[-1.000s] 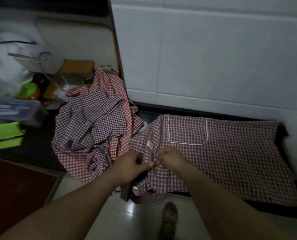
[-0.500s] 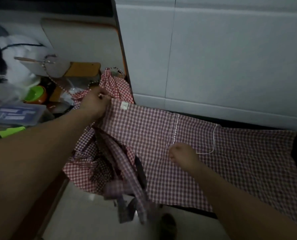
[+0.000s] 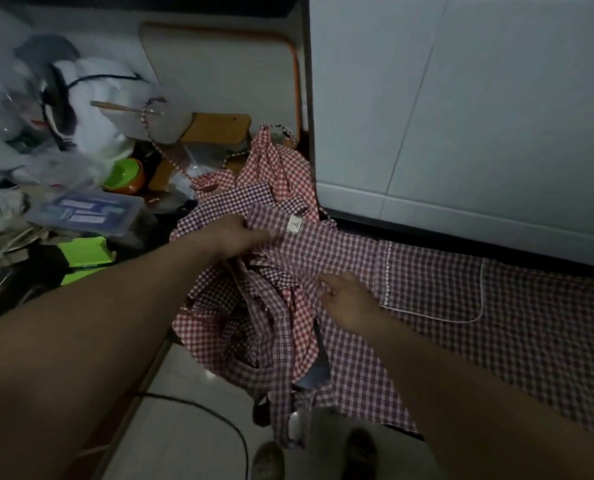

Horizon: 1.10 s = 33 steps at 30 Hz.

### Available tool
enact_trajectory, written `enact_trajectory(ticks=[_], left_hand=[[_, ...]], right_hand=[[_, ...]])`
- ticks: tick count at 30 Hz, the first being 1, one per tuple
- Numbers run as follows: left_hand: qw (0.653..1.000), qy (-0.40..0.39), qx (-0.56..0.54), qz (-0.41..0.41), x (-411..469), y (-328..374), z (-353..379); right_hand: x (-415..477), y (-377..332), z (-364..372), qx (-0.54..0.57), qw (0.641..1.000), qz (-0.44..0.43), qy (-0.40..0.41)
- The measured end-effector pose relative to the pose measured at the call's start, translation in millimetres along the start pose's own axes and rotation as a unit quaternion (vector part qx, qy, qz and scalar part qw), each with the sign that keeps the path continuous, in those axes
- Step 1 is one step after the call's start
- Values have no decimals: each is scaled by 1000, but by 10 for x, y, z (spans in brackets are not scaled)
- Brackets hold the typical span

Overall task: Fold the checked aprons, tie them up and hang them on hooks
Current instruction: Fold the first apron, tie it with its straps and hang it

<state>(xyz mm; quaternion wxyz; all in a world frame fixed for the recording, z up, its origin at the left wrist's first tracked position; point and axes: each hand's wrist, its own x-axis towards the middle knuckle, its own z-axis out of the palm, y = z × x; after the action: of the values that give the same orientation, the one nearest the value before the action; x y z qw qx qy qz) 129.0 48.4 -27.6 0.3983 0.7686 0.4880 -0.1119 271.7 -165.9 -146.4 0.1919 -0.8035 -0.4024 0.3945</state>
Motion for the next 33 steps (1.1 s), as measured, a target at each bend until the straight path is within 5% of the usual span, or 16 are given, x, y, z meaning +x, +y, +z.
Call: enact_trajectory(ticks=[2, 7, 10, 12, 14, 16, 21, 26, 29, 33], left_hand=[[996, -72, 43, -11, -23, -143, -27], [999, 8, 4, 47, 13, -362, -117], [989, 37, -142, 24, -97, -417, -178], [982, -35, -183, -39, -260, -462, -99], [985, -72, -150, -38, -387, -538, 33], [989, -29, -141, -23, -369, -600, 123], [940, -29, -332, -79, -379, -547, 48], [895, -95, -424, -101, -354, -534, 86], [877, -82, -465, -92, -358, -510, 110], [865, -31, -491, -94, -337, -539, 75]], right_hand=[[-67, -118, -5, 12, 1000, 14, 23], [-548, -503, 240, 87, 986, -9, 140], [-748, -683, 513, 128, 991, -45, 23], [-819, -776, 694, 171, 982, -76, -15], [-814, -826, 831, 166, 982, -70, 52], [-766, -826, 939, 94, 985, -49, 135], [-820, -920, 905, 148, 965, 30, 213], [-818, -903, 932, 224, 973, 7, 57], [-819, -879, 876, 206, 976, 7, 77], [-838, -769, 511, 363, 921, 84, 114]])
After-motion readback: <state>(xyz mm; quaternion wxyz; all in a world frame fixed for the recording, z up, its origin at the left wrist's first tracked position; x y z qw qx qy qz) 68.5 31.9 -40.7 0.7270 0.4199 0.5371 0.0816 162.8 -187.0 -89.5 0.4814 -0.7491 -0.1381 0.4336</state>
